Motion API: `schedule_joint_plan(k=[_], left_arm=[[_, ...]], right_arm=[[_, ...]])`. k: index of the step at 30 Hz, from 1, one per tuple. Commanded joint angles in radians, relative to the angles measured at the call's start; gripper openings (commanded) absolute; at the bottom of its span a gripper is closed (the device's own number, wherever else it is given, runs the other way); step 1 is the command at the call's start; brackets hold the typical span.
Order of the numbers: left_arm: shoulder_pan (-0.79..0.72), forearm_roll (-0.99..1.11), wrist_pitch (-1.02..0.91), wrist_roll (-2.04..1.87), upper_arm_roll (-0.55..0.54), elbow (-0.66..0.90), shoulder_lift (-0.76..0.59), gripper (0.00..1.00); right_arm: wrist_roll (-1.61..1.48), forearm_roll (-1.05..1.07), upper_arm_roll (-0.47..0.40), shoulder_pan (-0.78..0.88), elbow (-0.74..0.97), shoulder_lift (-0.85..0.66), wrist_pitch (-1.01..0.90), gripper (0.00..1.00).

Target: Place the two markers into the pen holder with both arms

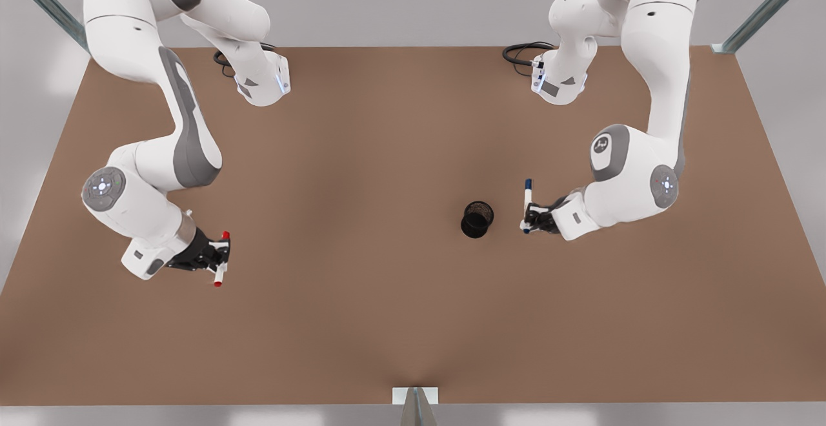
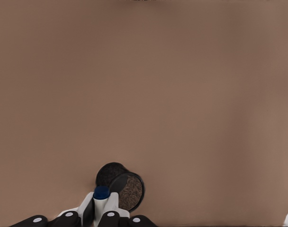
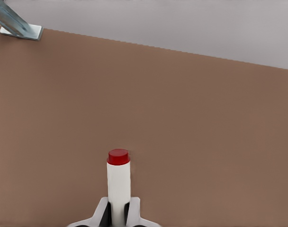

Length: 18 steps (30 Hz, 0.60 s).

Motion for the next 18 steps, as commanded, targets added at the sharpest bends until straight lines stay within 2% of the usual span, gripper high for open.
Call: schedule_joint_plan(k=[1, 4, 8, 18], left_arm=[[0.012, -0.277, 0.017, 1.012, -0.006, -0.011, 0.0, 0.21], [0.052, -0.493, 0.009, 1.548, -0.006, -0.083, -0.007, 0.21], [0.047, -0.748, 0.017, 2.026, -0.006, -0.175, 0.006, 0.21], [0.038, -0.949, 0.038, 2.556, -0.006, -0.243, 0.095, 0.21]], right_arm=[[0.055, -0.012, 0.019, 0.002, 0.009, -0.002, -0.015, 0.21], [0.055, -0.013, 0.051, 0.004, 0.02, -0.002, -0.01, 0.21], [0.055, -0.013, 0.06, 0.011, 0.02, 0.0, 0.018, 0.21], [0.108, -0.012, 0.094, 0.047, 0.031, 0.0, 0.018, 0.21]])
